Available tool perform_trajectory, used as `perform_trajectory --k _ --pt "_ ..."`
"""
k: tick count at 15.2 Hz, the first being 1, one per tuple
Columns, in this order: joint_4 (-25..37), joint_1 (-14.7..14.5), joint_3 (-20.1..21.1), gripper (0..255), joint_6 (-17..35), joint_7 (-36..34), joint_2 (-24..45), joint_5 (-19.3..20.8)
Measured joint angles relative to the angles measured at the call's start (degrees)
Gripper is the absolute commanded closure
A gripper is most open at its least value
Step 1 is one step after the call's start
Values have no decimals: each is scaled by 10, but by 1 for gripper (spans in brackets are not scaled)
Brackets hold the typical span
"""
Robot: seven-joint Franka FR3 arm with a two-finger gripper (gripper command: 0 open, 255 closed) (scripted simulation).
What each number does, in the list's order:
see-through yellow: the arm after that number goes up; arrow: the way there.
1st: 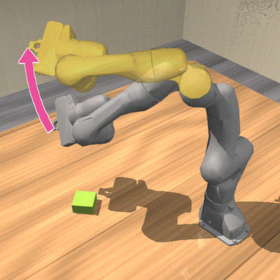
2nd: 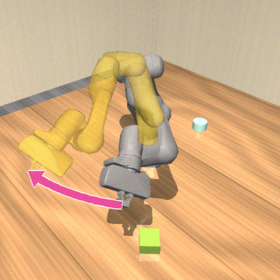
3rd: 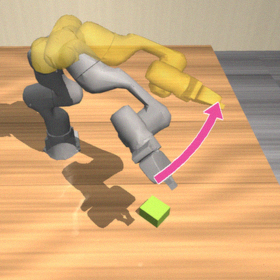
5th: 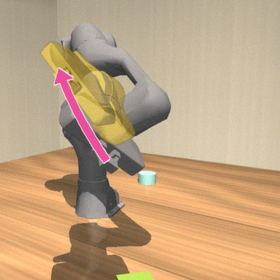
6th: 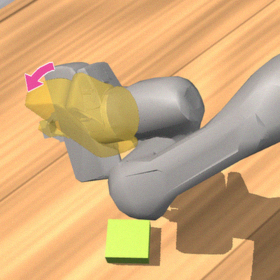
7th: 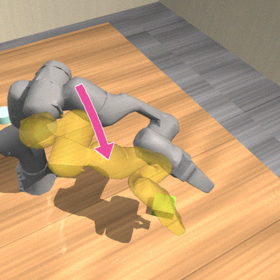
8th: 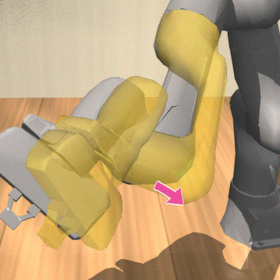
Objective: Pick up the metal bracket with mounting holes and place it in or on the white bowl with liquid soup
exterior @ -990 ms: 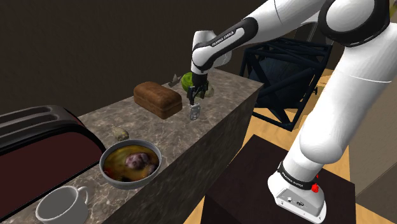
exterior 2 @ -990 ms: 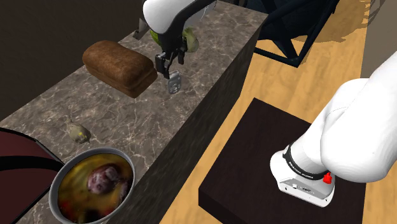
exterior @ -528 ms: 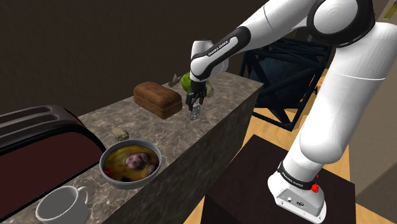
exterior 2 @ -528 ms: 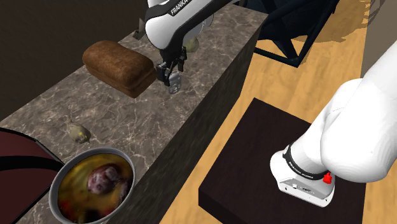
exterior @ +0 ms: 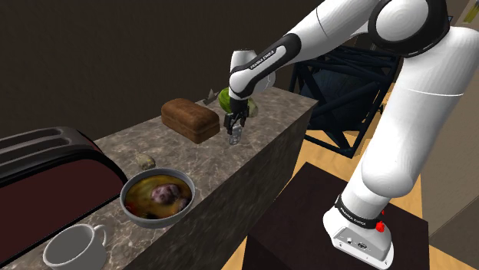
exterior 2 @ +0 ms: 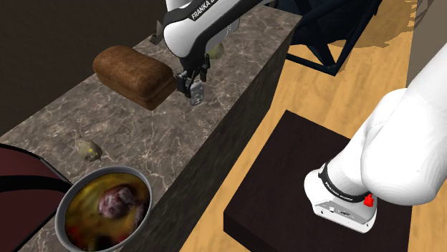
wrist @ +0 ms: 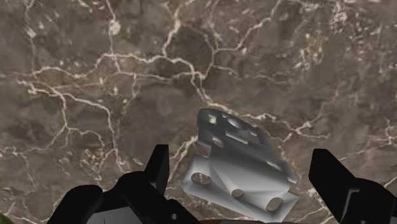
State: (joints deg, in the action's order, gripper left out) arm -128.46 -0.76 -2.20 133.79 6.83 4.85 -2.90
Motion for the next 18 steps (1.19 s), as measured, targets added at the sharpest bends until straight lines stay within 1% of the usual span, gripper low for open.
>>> perform_trajectory --k 10,18 --pt "0 0 0 255 0 0 0 0" --pt "20 1 -1 255 -51 -2 -31 4"
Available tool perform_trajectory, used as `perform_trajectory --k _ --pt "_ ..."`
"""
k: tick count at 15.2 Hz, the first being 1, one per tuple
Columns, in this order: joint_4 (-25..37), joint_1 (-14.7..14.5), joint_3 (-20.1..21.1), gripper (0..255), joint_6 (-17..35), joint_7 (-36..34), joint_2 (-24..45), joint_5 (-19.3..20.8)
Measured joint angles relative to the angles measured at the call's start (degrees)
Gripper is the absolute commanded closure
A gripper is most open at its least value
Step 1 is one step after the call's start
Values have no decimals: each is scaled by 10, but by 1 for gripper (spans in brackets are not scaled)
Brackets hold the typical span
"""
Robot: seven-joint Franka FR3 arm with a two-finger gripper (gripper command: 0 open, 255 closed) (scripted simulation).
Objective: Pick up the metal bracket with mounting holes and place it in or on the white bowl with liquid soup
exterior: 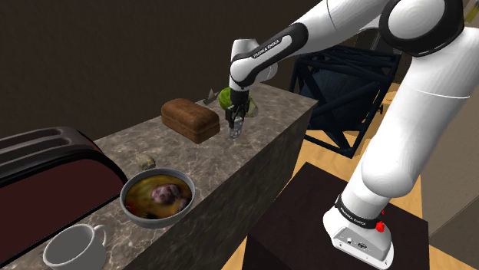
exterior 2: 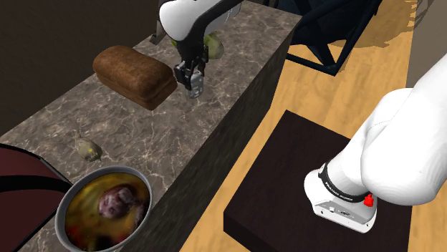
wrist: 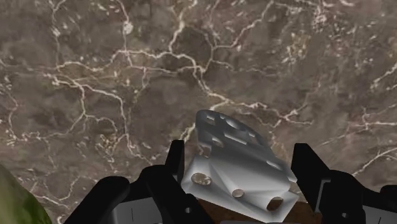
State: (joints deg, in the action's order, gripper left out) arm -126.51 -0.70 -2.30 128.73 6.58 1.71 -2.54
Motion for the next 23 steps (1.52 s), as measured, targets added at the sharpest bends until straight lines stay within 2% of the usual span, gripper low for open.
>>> perform_trajectory --k 23 --pt "110 0 1 255 -175 -10 -65 7"
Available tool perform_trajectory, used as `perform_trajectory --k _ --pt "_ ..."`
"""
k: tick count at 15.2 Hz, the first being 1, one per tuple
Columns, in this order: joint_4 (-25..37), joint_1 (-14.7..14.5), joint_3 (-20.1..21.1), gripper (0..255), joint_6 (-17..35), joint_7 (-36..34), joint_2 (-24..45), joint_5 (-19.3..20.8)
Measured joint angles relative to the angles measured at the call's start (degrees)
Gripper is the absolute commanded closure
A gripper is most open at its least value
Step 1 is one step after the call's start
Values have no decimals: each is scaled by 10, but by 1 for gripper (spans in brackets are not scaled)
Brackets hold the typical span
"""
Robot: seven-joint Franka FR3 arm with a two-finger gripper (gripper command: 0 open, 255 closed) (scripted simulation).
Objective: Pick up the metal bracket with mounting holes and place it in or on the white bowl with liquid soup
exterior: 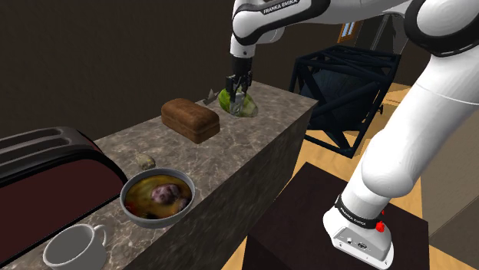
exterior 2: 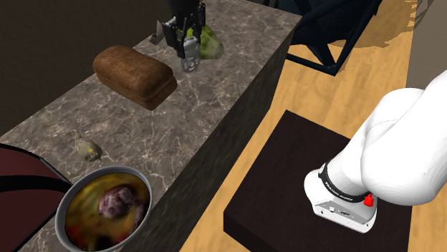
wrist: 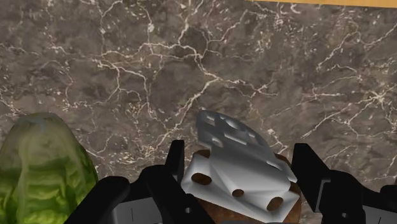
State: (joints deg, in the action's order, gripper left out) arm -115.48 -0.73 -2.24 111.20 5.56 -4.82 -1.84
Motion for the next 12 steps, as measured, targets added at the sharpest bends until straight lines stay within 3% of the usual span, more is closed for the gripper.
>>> perform_trajectory --k 4,12 --pt "8 -6 7 255 -12 -13 -4 0" --pt "10 -56 69 255 -21 -123 -15 -5"
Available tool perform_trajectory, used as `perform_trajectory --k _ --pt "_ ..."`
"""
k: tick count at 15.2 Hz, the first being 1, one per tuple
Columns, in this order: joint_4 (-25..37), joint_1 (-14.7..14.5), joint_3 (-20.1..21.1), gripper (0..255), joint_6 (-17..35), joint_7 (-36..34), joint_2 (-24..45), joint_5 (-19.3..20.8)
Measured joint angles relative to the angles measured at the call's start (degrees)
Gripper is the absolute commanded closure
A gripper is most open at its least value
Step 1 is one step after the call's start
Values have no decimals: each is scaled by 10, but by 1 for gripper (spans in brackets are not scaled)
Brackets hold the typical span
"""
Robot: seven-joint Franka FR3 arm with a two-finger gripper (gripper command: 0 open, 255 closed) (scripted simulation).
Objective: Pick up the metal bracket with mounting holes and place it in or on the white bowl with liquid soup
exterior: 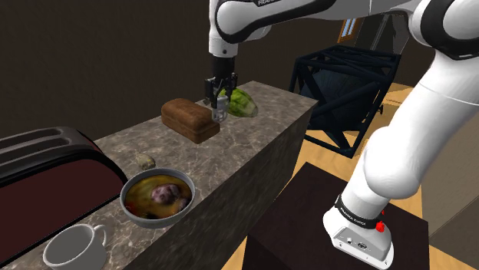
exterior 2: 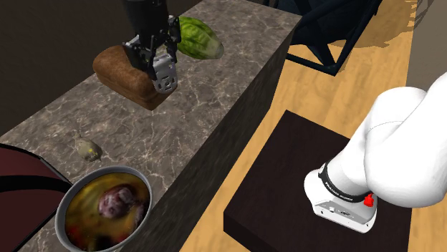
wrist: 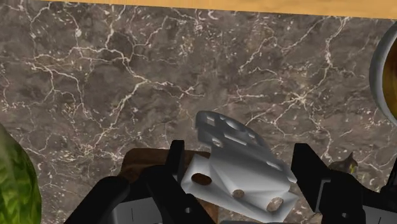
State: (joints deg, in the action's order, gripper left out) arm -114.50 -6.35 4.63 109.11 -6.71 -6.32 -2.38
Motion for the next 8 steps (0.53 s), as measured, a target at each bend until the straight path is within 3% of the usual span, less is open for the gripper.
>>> perform_trajectory --k 8 --pt "36 -49 61 255 -14 -111 18 -1"
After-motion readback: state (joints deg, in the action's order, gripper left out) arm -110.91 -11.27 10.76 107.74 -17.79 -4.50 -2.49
